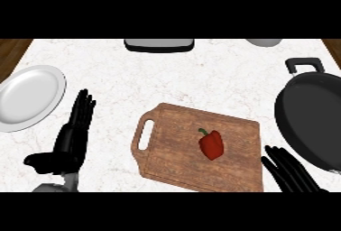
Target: Pick the bell pepper from the cutting board and place it in the pot
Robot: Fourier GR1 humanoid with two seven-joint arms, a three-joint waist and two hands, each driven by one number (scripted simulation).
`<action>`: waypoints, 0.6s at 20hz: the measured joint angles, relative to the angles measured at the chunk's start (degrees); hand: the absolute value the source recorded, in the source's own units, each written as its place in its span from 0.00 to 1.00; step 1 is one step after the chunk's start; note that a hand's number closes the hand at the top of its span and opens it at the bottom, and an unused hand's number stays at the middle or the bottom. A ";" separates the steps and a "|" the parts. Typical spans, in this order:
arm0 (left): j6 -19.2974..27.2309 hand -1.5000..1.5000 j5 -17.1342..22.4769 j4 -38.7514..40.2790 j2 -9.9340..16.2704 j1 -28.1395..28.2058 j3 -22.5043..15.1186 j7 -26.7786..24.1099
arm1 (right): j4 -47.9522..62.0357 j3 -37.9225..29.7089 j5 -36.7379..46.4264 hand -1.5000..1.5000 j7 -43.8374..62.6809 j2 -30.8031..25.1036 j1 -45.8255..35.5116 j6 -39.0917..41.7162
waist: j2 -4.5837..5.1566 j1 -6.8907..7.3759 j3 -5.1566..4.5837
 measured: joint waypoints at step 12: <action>-0.67 0.50 -1.98 0.45 -2.19 1.36 0.69 -1.02 | 9.91 8.87 13.86 0.00 20.52 13.16 -15.06 14.05 | -0.16 -0.17 0.20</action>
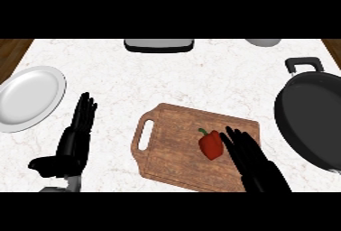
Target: Pick the bell pepper from the cutting board and place it in the pot
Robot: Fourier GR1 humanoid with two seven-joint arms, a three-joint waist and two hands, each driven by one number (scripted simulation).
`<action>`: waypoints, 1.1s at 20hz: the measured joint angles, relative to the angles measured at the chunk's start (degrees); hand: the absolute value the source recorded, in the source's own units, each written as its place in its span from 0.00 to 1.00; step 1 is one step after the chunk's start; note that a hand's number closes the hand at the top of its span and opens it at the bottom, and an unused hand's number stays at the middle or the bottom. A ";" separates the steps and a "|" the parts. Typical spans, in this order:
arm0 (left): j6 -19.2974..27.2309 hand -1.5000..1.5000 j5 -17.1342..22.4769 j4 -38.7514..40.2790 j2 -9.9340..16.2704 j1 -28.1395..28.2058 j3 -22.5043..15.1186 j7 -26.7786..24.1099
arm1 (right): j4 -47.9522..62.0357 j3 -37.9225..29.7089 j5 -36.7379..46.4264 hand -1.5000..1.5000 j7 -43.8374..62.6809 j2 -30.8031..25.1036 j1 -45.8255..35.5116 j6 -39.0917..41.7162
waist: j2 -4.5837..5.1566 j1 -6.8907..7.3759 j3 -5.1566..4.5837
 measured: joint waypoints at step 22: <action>-5.19 0.50 -4.19 -0.18 -3.89 -0.53 5.53 1.86 | 19.08 -4.42 4.28 1.00 -5.43 10.80 -8.12 -0.54 | -0.24 -0.28 -0.18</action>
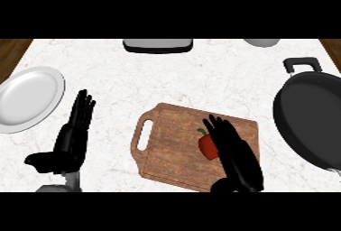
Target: Pick the bell pepper from the cutting board and place it in the pot
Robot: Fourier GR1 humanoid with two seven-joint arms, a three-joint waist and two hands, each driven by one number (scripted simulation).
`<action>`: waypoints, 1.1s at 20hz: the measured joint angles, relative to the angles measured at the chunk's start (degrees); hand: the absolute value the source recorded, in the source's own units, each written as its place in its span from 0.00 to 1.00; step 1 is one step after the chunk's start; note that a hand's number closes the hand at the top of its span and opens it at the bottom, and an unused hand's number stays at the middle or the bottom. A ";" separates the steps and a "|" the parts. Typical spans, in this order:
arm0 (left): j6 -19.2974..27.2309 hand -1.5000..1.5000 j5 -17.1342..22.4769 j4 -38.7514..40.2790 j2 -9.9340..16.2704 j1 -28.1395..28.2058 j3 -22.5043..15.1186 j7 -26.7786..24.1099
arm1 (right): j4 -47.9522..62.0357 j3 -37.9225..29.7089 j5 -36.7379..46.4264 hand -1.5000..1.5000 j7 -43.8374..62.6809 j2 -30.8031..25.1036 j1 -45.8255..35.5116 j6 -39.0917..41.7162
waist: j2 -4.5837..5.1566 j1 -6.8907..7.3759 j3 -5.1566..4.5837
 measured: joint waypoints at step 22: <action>-1.16 0.50 -2.35 -0.94 -2.06 0.73 1.46 -0.03 | 7.74 -21.70 5.78 1.00 8.46 3.34 -6.50 -12.79 | 1.62 -1.11 0.15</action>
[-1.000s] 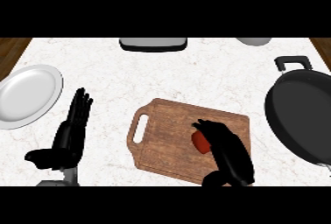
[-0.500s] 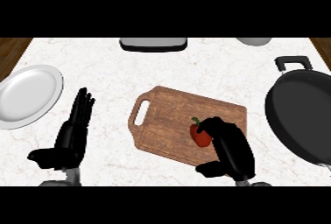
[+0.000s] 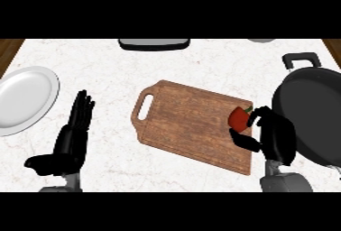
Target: Pick the bell pepper from the cutting board and place it in the pot
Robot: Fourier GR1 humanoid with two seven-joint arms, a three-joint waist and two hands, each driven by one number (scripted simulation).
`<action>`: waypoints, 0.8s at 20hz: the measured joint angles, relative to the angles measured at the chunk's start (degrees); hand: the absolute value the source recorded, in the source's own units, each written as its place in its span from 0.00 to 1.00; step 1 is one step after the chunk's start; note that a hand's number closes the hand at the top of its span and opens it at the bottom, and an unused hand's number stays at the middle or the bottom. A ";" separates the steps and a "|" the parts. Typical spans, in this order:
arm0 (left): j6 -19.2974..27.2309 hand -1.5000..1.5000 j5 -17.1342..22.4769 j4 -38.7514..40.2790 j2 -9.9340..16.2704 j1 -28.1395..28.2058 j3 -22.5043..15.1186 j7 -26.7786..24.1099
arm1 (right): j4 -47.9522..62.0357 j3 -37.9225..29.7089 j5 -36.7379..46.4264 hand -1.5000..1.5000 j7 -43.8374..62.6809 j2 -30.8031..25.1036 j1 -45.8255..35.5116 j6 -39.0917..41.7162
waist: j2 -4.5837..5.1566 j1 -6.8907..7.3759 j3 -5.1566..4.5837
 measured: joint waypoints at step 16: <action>-2.01 0.50 -0.95 -0.52 -0.88 -2.53 -3.84 -0.17 | 16.91 -30.44 19.15 1.00 39.20 -15.00 -25.28 4.37 | 2.35 8.20 -0.44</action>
